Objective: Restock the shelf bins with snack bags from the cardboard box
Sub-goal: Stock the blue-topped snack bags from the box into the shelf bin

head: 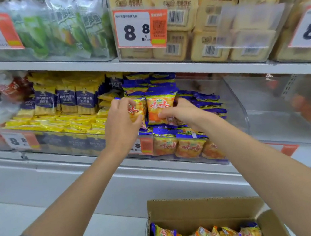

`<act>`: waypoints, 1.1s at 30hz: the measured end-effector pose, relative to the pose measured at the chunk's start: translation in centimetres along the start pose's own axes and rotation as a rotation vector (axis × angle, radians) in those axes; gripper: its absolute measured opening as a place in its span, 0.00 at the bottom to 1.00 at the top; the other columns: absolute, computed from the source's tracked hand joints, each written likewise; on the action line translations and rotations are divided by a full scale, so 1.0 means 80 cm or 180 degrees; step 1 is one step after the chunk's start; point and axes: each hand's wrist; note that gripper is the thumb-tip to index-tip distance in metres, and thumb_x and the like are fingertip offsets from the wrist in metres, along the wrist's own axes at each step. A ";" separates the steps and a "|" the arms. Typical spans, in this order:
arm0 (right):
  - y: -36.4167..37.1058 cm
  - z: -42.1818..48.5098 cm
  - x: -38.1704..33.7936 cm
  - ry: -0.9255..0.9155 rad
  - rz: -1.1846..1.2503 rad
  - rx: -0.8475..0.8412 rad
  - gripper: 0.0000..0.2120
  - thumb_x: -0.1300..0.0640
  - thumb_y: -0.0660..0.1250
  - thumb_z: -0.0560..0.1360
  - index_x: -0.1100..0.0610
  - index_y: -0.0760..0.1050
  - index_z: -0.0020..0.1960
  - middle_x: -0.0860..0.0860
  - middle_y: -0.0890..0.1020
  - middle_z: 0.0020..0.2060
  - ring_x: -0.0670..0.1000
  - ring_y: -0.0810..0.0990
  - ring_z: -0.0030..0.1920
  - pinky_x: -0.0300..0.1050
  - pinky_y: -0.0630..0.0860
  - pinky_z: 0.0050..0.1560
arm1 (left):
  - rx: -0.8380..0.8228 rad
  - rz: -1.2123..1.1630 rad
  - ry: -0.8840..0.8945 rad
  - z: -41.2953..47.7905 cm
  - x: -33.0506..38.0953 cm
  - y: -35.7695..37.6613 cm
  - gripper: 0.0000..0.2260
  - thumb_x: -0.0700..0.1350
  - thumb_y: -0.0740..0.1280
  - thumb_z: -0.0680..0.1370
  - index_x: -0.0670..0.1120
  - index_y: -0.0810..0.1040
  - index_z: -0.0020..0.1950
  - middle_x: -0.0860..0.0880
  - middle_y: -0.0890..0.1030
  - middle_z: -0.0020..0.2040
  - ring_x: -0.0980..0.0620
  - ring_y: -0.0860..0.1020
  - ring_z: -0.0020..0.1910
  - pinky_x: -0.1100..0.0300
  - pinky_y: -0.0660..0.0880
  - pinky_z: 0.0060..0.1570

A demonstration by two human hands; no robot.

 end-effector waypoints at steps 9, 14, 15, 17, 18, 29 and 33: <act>0.038 -0.009 0.023 -0.1134 -0.0708 0.0778 0.32 0.52 0.70 0.75 0.47 0.61 0.75 0.53 0.73 0.65 0.53 0.75 0.62 0.53 0.74 0.63 | 0.0275 -0.0133 0.0084 -0.012 -0.006 0.013 0.14 0.45 0.72 0.75 0.50 0.73 0.58 0.50 0.71 0.55 0.53 0.73 0.42 0.60 0.72 0.38; 0.026 -0.017 0.022 -0.0933 -0.0617 0.0469 0.36 0.48 0.70 0.75 0.41 0.55 0.77 0.54 0.61 0.74 0.53 0.63 0.73 0.49 0.65 0.72 | 0.0213 -0.0150 0.0060 -0.016 -0.003 0.008 0.13 0.45 0.70 0.76 0.50 0.73 0.58 0.51 0.72 0.55 0.53 0.74 0.42 0.56 0.76 0.39; 0.021 -0.022 0.021 -0.0958 -0.0563 0.0437 0.37 0.48 0.70 0.75 0.39 0.54 0.77 0.52 0.59 0.75 0.51 0.62 0.74 0.47 0.64 0.71 | 0.0203 -0.0148 0.0083 -0.018 -0.002 0.006 0.12 0.45 0.70 0.76 0.50 0.73 0.58 0.51 0.72 0.54 0.52 0.75 0.43 0.55 0.76 0.40; 0.010 -0.036 0.025 -0.1089 -0.0597 0.0664 0.36 0.50 0.70 0.75 0.40 0.55 0.77 0.49 0.61 0.72 0.47 0.64 0.70 0.41 0.65 0.66 | 0.0174 -0.0183 0.0154 -0.024 0.002 0.003 0.11 0.44 0.70 0.75 0.51 0.73 0.55 0.52 0.73 0.51 0.51 0.75 0.44 0.52 0.76 0.40; 0.005 -0.045 0.029 -0.1182 -0.0651 0.0910 0.34 0.52 0.70 0.75 0.43 0.59 0.76 0.49 0.65 0.68 0.45 0.66 0.67 0.42 0.67 0.64 | 0.0124 -0.0258 0.0182 -0.029 0.006 0.003 0.10 0.44 0.70 0.74 0.51 0.73 0.53 0.52 0.73 0.49 0.51 0.75 0.43 0.52 0.75 0.40; -0.017 -0.263 0.235 -0.0499 -0.1231 0.0692 0.09 0.65 0.66 0.74 0.53 0.80 0.48 0.50 0.80 0.45 0.43 0.76 0.39 0.30 0.70 0.42 | -0.2265 -0.1023 -0.1022 -0.263 0.043 0.073 0.08 0.42 0.71 0.75 0.43 0.77 0.52 0.50 0.75 0.43 0.53 0.73 0.40 0.65 0.70 0.40; -0.030 -0.284 0.346 0.0587 -0.2060 -0.0344 0.18 0.60 0.66 0.76 0.56 0.75 0.65 0.54 0.75 0.61 0.51 0.74 0.62 0.41 0.68 0.63 | -0.2727 -0.0766 -0.1478 -0.318 0.014 0.097 0.08 0.44 0.72 0.75 0.45 0.78 0.52 0.50 0.78 0.45 0.52 0.77 0.46 0.60 0.74 0.47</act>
Point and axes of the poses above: each hand's wrist, its own z-axis towards the middle knuckle, its own y-axis out of the palm, x = y × z
